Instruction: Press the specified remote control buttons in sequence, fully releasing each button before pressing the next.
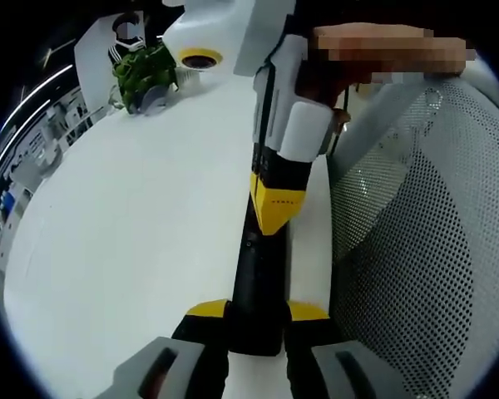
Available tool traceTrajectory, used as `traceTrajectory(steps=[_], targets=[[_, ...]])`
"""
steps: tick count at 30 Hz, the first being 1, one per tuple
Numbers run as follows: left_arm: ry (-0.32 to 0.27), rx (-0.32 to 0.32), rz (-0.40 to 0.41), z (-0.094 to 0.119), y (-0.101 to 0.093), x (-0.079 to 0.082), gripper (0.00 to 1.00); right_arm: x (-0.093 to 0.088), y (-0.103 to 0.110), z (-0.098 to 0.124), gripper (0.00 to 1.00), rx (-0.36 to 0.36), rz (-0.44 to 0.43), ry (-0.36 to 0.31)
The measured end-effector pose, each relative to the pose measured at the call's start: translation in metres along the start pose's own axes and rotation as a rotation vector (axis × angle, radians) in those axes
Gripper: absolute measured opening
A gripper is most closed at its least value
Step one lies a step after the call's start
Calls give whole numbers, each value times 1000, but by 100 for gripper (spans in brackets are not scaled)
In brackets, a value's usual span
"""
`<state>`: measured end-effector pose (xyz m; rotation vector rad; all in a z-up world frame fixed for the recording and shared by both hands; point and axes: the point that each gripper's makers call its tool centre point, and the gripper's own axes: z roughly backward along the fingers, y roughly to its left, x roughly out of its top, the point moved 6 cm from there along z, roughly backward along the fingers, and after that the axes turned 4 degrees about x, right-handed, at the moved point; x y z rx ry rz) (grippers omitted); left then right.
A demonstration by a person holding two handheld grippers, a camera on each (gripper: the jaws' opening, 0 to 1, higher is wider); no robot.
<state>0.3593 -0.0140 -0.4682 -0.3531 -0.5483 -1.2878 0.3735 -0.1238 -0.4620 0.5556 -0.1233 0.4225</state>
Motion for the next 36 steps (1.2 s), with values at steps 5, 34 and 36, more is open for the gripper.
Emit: traceTrajectory(steps=[5,34,36], targets=[[3,0,0,0,0,0,25,0,0,0,0,-5,3,-3],[0,3,-5,0,0,0,25,-9,-4,7,0,-12,-47,77],[-2,2,-8,0,0,0,25,-10,-5,9,0,-15,-65,84]])
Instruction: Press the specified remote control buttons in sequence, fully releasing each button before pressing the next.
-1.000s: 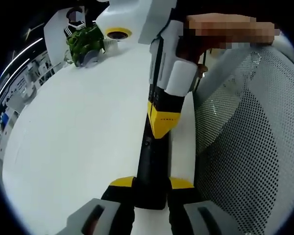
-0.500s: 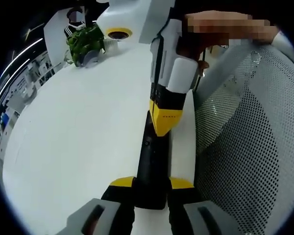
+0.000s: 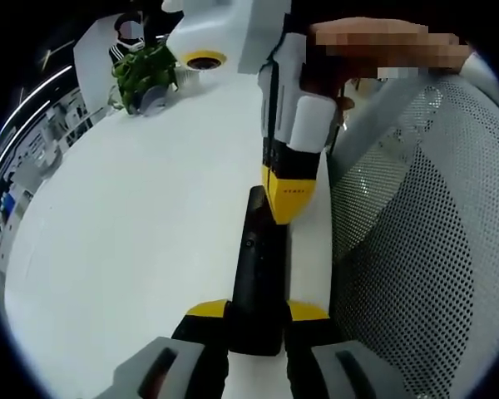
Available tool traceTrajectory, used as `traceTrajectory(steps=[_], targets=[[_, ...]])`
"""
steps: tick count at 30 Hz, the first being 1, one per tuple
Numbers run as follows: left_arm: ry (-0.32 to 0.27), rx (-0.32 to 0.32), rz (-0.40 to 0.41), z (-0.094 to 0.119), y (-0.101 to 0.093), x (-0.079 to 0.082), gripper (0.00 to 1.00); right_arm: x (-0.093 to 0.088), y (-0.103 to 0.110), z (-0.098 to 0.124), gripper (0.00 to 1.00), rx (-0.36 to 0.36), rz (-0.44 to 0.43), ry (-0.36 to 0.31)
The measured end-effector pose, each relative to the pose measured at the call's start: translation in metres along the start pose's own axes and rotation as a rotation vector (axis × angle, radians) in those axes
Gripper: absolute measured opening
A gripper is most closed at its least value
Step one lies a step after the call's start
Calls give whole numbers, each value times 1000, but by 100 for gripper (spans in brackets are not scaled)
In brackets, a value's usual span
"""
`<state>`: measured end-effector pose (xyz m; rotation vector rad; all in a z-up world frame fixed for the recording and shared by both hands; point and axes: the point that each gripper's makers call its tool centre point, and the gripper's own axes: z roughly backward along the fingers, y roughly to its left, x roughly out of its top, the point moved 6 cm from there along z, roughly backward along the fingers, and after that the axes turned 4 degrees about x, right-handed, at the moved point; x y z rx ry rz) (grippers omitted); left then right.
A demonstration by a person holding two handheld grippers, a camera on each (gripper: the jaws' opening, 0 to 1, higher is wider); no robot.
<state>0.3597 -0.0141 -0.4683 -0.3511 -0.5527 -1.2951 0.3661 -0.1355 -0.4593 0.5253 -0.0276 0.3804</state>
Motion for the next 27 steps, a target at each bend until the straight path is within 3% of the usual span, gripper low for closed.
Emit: traceTrajectory(steps=[12,16,27], targets=[[-3,-2,-2,0,0,0,25,0,-4,2,0,-12,-12,-7],[-2,-1,-1,0,0,0,25,2,-1,1,0,15,-22,-17],[-3,-3,-1,0,0,0,25,2,-1,-3,0,-3,-13,7]])
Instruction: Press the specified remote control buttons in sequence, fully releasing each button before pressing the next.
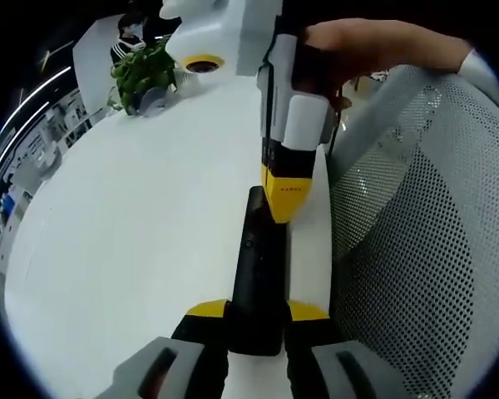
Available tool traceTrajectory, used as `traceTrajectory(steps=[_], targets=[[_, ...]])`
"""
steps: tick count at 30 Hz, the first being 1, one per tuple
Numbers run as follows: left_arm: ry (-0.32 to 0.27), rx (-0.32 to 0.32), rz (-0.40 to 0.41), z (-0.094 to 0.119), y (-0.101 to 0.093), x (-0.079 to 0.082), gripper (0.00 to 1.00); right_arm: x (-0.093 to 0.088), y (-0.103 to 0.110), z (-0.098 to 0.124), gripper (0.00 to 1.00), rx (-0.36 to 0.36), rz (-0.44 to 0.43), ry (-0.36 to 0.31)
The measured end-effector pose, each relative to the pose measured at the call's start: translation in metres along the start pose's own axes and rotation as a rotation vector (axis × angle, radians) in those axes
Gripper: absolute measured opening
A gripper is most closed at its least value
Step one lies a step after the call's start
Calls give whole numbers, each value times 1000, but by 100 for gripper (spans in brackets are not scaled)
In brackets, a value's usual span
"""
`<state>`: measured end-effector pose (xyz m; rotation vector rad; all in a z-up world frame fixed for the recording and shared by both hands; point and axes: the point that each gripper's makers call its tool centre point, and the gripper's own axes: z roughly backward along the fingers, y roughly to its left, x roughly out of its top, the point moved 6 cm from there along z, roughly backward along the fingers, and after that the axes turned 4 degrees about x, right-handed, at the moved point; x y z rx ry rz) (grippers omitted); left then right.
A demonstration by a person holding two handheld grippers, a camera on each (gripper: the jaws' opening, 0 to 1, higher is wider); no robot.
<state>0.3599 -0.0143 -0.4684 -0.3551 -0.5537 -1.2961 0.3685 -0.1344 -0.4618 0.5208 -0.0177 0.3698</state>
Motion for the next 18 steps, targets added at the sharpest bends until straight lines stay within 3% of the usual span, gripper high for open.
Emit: traceTrajectory(steps=[6,12,18], targets=[[3,1,-2,0,0,0,25,0,1,-1,0,-40,42,4],[1,0,-6,0,0,0,25,0,0,0,0,-23,11,-4],[1,-1,-8,0,0,0,25,1,0,1,0,-20,34,-2]])
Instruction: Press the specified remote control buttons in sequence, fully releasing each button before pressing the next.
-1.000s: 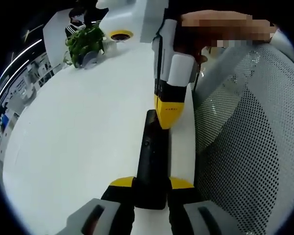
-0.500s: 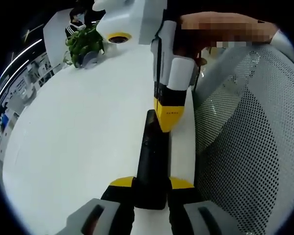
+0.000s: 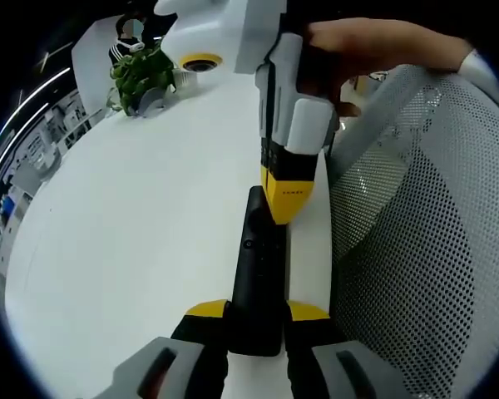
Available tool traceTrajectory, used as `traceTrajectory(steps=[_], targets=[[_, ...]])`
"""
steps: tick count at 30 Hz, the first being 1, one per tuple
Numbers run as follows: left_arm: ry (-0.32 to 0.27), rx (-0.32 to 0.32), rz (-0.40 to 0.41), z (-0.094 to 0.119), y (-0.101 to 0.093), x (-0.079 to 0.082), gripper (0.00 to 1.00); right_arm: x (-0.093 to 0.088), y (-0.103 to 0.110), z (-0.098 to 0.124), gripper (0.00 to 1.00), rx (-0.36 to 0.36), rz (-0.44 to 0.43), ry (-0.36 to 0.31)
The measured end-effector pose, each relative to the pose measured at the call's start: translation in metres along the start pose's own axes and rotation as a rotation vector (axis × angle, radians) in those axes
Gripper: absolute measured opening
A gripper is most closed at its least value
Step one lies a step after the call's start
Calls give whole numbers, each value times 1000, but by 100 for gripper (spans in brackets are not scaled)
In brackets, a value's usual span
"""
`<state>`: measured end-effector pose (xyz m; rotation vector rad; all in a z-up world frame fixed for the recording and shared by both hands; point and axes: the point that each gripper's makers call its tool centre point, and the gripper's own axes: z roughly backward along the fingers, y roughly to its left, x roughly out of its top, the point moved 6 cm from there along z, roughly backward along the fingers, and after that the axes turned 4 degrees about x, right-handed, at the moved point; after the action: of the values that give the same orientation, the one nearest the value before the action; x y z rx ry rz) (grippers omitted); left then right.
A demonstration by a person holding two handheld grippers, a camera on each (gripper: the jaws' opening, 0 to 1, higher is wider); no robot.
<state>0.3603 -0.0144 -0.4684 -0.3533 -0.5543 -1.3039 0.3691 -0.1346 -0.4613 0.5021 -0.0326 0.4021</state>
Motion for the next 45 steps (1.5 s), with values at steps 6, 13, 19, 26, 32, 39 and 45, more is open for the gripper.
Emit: traceTrajectory(steps=[6,13,19,26,32,39,45], targets=[[-1,0,1,0,0,0,25,2,3,2,0,8,24,-24],[-5,-1,1,0,0,0,25,8,4,5,4,-5,44,-81],[-5,-1,-1,0,0,0,25,10,2,5,0,-18,35,-82],[-5,0,0,0,0,0,25,8,3,2,0,-21,37,-63],[-4,-2,0,0,0,0,25,7,2,1,0,-18,36,-68],[-5,-5,1,0,0,0,25,8,3,-1,0,-47,64,-74],[-6,-4,3,0,0,0,25,10,4,-2,0,-81,82,-60]])
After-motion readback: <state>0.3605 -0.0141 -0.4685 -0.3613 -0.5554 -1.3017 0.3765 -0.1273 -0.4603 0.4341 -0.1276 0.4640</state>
